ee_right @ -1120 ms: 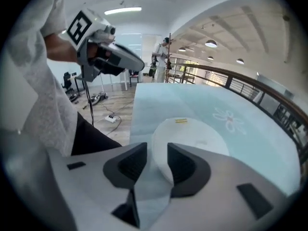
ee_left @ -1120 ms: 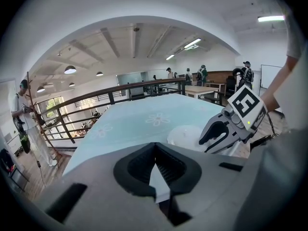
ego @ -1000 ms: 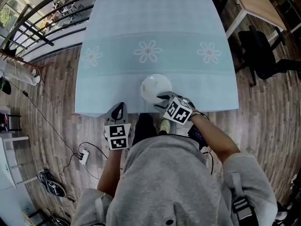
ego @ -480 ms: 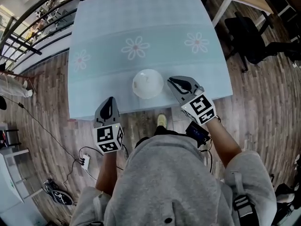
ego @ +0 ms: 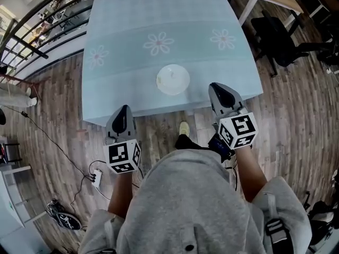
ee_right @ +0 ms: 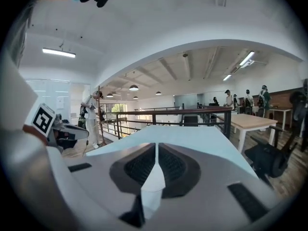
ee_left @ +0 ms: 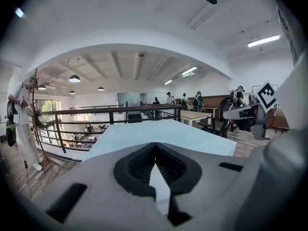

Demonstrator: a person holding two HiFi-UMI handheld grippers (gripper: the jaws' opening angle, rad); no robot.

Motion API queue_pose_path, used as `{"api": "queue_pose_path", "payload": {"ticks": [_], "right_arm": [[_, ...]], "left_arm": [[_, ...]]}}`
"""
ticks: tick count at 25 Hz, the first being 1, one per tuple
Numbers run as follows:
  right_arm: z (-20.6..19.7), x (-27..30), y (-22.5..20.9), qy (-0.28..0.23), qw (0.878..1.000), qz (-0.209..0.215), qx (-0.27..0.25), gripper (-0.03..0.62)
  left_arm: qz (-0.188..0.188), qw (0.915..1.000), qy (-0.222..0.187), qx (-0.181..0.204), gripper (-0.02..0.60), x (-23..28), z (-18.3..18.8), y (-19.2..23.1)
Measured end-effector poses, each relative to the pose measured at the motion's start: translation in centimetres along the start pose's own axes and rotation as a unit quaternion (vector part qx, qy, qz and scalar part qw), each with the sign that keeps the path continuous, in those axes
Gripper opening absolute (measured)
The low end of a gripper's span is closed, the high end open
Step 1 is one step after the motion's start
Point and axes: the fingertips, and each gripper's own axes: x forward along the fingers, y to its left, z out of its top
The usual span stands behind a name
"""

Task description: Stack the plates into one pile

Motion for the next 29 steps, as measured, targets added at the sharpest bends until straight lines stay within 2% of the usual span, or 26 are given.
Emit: {"api": "queue_pose_path", "payload": {"ticks": [6, 10, 21, 29], "right_arm": [[1.1, -4.0, 2.1, -0.017, 0.999, -0.046, 0.004, 0.037], [1.4, -6.8, 3.5, -0.026, 0.998, -0.06, 0.014, 0.037], [-0.9, -12.7, 7.4, -0.024, 0.998, -0.061, 0.003, 0.038], [-1.5, -15.2, 8.5, -0.027, 0.998, -0.06, -0.005, 0.038]], "left_arm": [[-0.004, 0.9996, -0.029, -0.004, 0.02, -4.8, 0.6, -0.2], [-0.009, 0.9992, -0.038, -0.005, 0.02, -8.0, 0.3, -0.8], [-0.017, 0.9992, -0.035, -0.008, 0.02, -14.6, -2.4, -2.8], [-0.027, 0.999, -0.034, -0.005, 0.02, -16.9, -3.0, -4.4]]}}
